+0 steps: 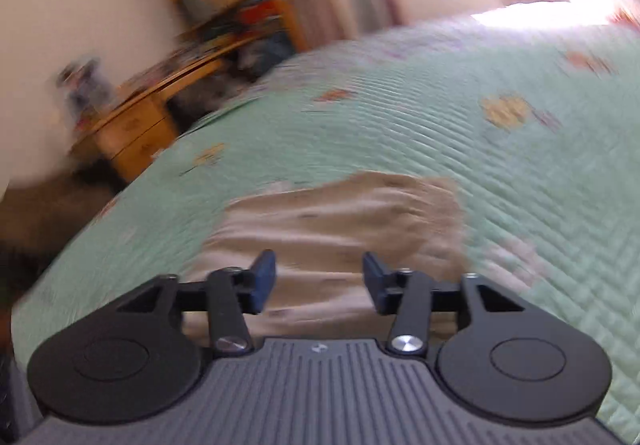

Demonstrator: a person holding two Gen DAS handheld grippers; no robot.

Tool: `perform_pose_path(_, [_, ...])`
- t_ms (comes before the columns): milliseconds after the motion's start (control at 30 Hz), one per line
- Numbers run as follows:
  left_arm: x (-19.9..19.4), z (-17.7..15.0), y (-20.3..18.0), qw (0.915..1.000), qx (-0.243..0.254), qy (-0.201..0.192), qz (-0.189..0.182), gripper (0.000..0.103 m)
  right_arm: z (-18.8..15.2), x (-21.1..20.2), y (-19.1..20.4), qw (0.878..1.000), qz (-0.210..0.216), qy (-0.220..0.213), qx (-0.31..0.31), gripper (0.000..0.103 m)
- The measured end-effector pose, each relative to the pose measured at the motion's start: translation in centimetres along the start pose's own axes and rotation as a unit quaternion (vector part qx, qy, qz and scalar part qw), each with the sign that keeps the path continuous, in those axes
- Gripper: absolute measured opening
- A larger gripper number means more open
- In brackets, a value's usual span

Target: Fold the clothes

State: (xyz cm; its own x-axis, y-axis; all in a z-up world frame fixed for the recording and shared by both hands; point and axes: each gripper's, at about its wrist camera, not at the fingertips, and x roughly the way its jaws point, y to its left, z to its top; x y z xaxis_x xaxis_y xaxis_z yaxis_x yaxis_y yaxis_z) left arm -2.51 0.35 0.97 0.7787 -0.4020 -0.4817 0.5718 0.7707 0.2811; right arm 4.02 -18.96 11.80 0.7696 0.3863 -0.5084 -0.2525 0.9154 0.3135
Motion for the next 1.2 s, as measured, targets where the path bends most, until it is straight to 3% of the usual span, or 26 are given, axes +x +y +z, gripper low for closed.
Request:
perform_pose_path(100, [-0.6,0.0,-1.2,0.9987,0.041,-0.011,-0.028,0.093,0.5,0.6,5.5,0.992,0.037,0.026,-0.117,0.055])
perform_pose_path(200, [-1.2,-0.4,-1.2,0.9968,0.046,-0.007,-0.066,0.091,0.3,2.3,8.9,0.972,0.033,0.059,-0.227,0.053])
perform_pose_path(333, [-1.7,-0.7,1.1,0.9964,-0.010,0.018,-0.082,0.091,-1.0,4.2,8.6,0.962,0.041,0.124,-0.239,0.047])
perform_pose_path(433, [-1.9,-1.1,3.7,0.9925,-0.068,0.029,-0.098,0.091,-3.2,4.1,8.4,0.948,0.026,0.162,-0.272,0.047])
perform_pose_path(500, [-2.0,-1.2,5.3,0.9896,-0.105,0.023,-0.096,0.091,-3.3,2.8,8.0,0.954,0.028,0.149,-0.258,0.047])
perform_pose_path(600, [-2.6,-1.3,7.7,0.9819,-0.170,-0.005,-0.084,0.092,-1.5,0.9,8.8,0.969,0.044,0.082,-0.229,0.049])
perform_pose_path(700, [-2.6,-1.6,9.5,0.9692,-0.237,-0.027,-0.060,0.094,-0.3,1.7,9.3,0.976,0.019,0.028,-0.216,0.071])
perform_pose_path(833, [-1.0,-1.3,7.5,0.9807,-0.193,0.004,-0.029,0.093,-1.6,4.9,6.7,0.981,-0.026,0.097,-0.167,0.070])
perform_pose_path(967, [-2.5,-0.6,6.1,0.9893,-0.135,-0.025,-0.050,0.094,-1.0,1.2,5.6,0.988,-0.003,0.037,-0.148,0.071])
perform_pose_path(1033, [-2.8,-0.6,5.4,0.9892,-0.127,-0.036,-0.063,0.094,0.2,1.4,5.7,0.984,-0.032,0.015,-0.173,0.076])
perform_pose_path(1200, [-3.2,-0.1,3.8,0.9891,-0.110,-0.079,-0.057,0.094,3.7,8.4,1.2,0.982,-0.096,0.074,-0.146,0.077])
